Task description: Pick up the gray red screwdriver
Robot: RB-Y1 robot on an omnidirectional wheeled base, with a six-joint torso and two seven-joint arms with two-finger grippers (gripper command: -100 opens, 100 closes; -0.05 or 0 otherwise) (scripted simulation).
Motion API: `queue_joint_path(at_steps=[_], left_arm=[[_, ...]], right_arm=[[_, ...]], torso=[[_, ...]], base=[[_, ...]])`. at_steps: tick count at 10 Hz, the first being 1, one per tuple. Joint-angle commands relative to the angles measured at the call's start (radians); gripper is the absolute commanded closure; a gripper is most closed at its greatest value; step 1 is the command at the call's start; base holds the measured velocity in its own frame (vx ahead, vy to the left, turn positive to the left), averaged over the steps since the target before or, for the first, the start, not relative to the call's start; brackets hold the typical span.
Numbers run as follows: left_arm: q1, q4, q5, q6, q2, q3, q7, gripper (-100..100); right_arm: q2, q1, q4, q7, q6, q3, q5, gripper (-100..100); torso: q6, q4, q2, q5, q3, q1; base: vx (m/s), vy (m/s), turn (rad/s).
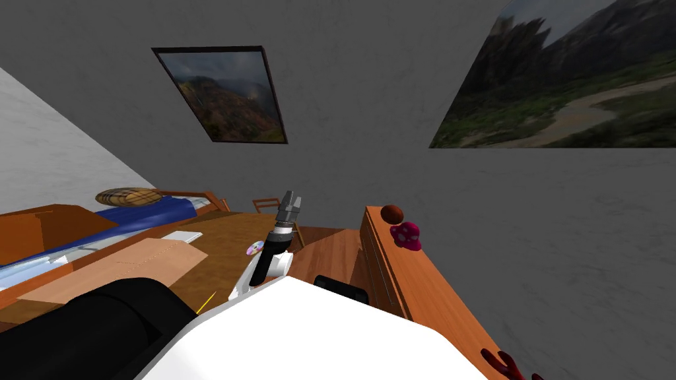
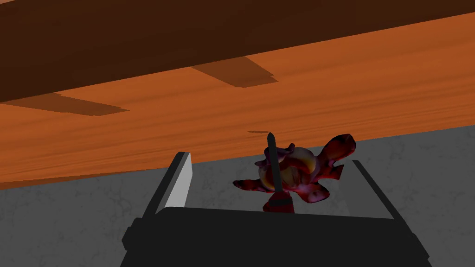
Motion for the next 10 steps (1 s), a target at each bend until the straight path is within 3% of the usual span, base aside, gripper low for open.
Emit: queue_joint_path(at_steps=[1,2,4,5,8,10], left_arm=[[0.000,0.000,0.000,0.000,0.000,0.000,0.000,0],[0.000,0.000,0.000,0.000,0.000,0.000,0.000,0],[0.000,0.000,0.000,0.000,0.000,0.000,0.000,0],[0.000,0.000,0.000,0.000,0.000,0.000,0.000,0],[0.000,0.000,0.000,0.000,0.000,0.000,0.000,0],[0.000,0.000,0.000,0.000,0.000,0.000,0.000,0]], right_arm=[[0.000,-0.001,0.033,-0.024,0.018,-0.001,0.024,-100],[0.000,-0.002,0.069,-0.066,0.050,-0.004,0.065,-100],[0.000,-0.002,0.081,-0.066,0.050,-0.004,0.069,-100],[0.000,-0.004,0.121,-0.105,0.079,-0.008,0.111,-100],[0.001,-0.006,0.171,-0.143,0.106,-0.011,0.151,-100],[0.002,-0.010,0.252,-0.214,0.154,-0.017,0.223,-100]], torso=[[0.000,0.000,0.000,0.000,0.000,0.000],[0.000,0.000,0.000,0.000,0.000,0.000],[0.001,0.000,0.000,0.000,0.000,0.000],[0.001,0.000,0.000,0.000,0.000,0.000],[0.000,0.000,0.000,0.000,0.000,0.000],[0.000,0.000,0.000,0.000,0.000,0.000]], base=[[0.017,-0.007,0.133],[0.020,-0.006,0.186],[0.010,-0.009,0.050],[0.011,-0.001,0.194],[0.014,-0.008,0.127],[0.018,-0.009,0.224]])
